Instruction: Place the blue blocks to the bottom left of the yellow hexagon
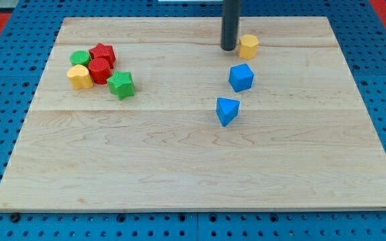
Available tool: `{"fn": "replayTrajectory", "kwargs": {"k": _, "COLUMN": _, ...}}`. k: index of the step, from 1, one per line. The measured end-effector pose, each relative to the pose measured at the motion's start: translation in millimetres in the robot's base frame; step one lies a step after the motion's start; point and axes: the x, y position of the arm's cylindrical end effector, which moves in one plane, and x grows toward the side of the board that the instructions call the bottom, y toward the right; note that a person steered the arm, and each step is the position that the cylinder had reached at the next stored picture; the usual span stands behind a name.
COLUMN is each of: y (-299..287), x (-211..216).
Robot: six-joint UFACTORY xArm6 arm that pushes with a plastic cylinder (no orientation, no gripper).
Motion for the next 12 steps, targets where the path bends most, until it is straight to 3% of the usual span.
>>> {"fn": "replayTrajectory", "kwargs": {"k": 1, "y": -38, "x": -1}}
{"fn": "replayTrajectory", "kwargs": {"k": 3, "y": -254, "x": -29}}
{"fn": "replayTrajectory", "kwargs": {"k": 4, "y": -319, "x": -28}}
{"fn": "replayTrajectory", "kwargs": {"k": 5, "y": -295, "x": -19}}
{"fn": "replayTrajectory", "kwargs": {"k": 6, "y": -215, "x": -31}}
{"fn": "replayTrajectory", "kwargs": {"k": 8, "y": -2, "x": 8}}
{"fn": "replayTrajectory", "kwargs": {"k": 9, "y": 25, "x": 45}}
{"fn": "replayTrajectory", "kwargs": {"k": 10, "y": 62, "x": 56}}
{"fn": "replayTrajectory", "kwargs": {"k": 11, "y": -7, "x": 71}}
{"fn": "replayTrajectory", "kwargs": {"k": 12, "y": 15, "x": 86}}
